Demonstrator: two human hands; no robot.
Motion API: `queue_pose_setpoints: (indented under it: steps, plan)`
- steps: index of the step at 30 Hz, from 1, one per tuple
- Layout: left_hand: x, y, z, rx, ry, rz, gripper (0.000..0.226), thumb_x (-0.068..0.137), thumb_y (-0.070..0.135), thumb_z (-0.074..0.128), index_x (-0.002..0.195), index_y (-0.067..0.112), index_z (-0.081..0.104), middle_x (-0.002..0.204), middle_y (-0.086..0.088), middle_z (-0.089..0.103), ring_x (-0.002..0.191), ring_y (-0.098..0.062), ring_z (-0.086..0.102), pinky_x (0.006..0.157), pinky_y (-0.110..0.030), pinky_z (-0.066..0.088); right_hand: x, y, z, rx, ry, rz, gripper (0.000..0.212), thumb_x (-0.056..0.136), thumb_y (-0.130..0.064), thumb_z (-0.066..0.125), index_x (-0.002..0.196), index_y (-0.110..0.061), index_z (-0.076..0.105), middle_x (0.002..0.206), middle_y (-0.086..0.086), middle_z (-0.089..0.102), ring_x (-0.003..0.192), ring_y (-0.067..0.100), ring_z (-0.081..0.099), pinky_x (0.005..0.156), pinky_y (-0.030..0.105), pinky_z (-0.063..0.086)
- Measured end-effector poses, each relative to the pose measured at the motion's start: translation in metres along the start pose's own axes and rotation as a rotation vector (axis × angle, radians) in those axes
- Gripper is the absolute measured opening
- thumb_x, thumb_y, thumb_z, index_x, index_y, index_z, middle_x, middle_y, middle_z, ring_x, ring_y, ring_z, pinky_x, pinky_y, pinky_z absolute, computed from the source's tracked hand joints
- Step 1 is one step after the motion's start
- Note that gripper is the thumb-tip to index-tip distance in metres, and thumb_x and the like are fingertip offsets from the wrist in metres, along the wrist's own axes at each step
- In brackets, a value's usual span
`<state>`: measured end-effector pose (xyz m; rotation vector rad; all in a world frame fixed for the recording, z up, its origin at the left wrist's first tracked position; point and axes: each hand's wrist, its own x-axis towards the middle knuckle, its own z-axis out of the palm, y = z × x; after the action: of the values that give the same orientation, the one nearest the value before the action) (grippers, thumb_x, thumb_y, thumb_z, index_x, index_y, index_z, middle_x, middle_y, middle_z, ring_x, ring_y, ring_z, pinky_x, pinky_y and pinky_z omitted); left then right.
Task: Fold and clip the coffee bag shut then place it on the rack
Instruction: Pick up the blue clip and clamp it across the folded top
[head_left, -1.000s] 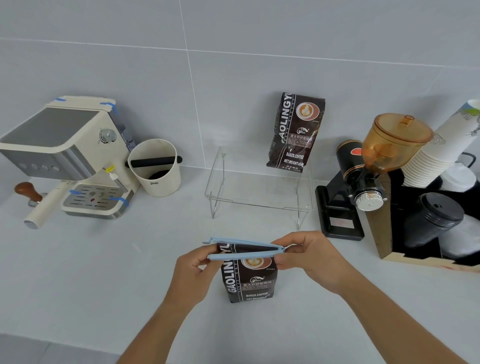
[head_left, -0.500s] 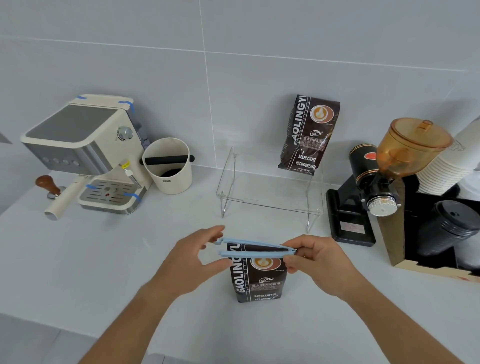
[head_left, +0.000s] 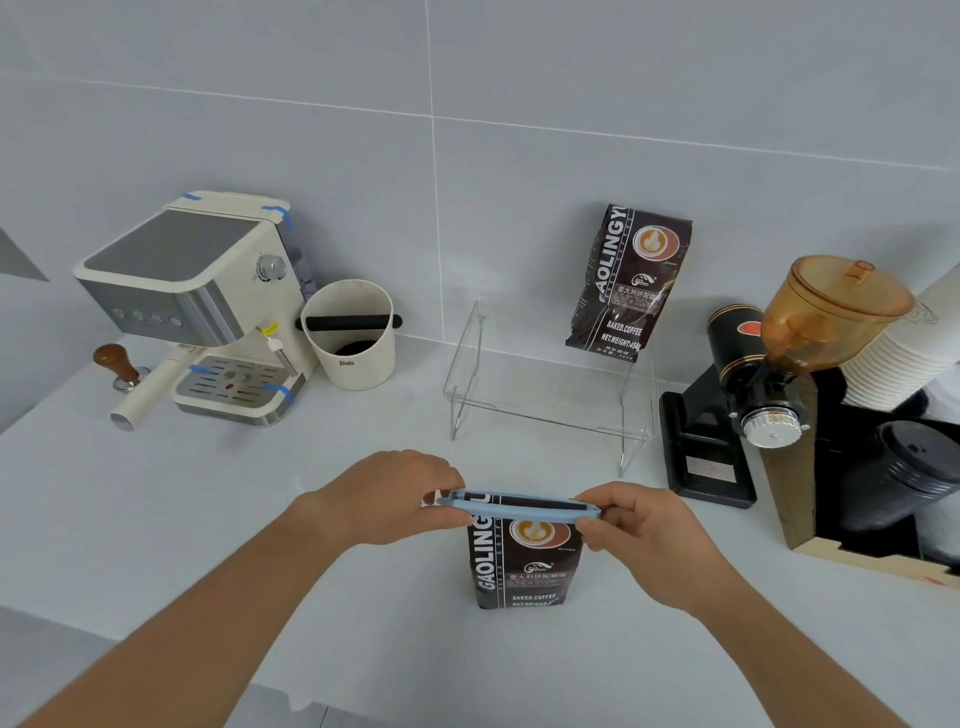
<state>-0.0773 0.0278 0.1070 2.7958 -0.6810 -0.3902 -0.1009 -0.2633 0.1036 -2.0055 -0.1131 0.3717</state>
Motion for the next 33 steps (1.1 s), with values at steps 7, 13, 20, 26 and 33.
queue_pose_setpoints:
  steps: [7, 13, 20, 26, 33]
  plan:
    - [0.002, 0.001, 0.003, -0.036, 0.021, 0.018, 0.079, 0.070, 0.081, 0.022, 0.098, 0.022, 0.065, 0.088, 0.001, 0.065, 0.077, -0.015, 0.056, 0.070, -0.034, 0.048, 0.001, -0.005, -0.003, -0.423, 0.017, -0.211, 0.013, 0.089, -0.022, 0.066, 0.099, -0.025, 0.073, 0.081, -0.007, 0.070, 0.080, 0.013, 0.059, 0.069, 0.024, 0.052]
    - [0.006, 0.004, 0.004, 0.012, 0.046, 0.006, 0.044, 0.088, 0.056, 0.049, 0.089, 0.015, 0.065, 0.081, 0.000, 0.061, 0.072, -0.014, 0.048, 0.057, -0.020, 0.033, 0.004, -0.007, -0.001, -0.493, 0.057, -0.276, 0.014, 0.088, -0.027, 0.067, 0.098, -0.020, 0.072, 0.082, -0.001, 0.070, 0.073, 0.016, 0.061, 0.069, 0.031, 0.054]
    - [0.005, 0.008, 0.005, 0.014, 0.071, -0.007, 0.041, 0.089, 0.048, 0.054, 0.074, 0.011, 0.059, 0.065, 0.006, 0.046, 0.054, -0.004, 0.035, 0.051, -0.020, 0.026, 0.004, -0.005, 0.003, -0.513, 0.082, -0.338, 0.012, 0.088, -0.027, 0.067, 0.094, -0.018, 0.072, 0.074, -0.004, 0.065, 0.063, 0.004, 0.053, 0.060, 0.020, 0.045]
    - [0.003, 0.009, 0.007, 0.006, 0.084, -0.015, 0.038, 0.091, 0.047, 0.051, 0.073, 0.015, 0.053, 0.059, 0.008, 0.039, 0.057, -0.010, 0.037, 0.052, -0.027, 0.028, 0.005, 0.002, 0.006, -0.482, 0.124, -0.341, 0.010, 0.086, -0.027, 0.070, 0.092, -0.019, 0.072, 0.073, -0.005, 0.065, 0.073, 0.006, 0.055, 0.059, 0.018, 0.045]
    - [-0.001, 0.008, 0.013, -0.209, 0.126, -0.026, 0.038, 0.084, 0.056, 0.053, 0.077, 0.020, 0.063, 0.067, 0.004, 0.057, 0.064, -0.014, 0.051, 0.059, -0.031, 0.043, 0.003, 0.009, 0.003, -0.264, 0.099, -0.220, 0.010, 0.081, -0.019, 0.076, 0.089, -0.024, 0.075, 0.079, -0.005, 0.070, 0.075, 0.013, 0.061, 0.063, 0.020, 0.052]
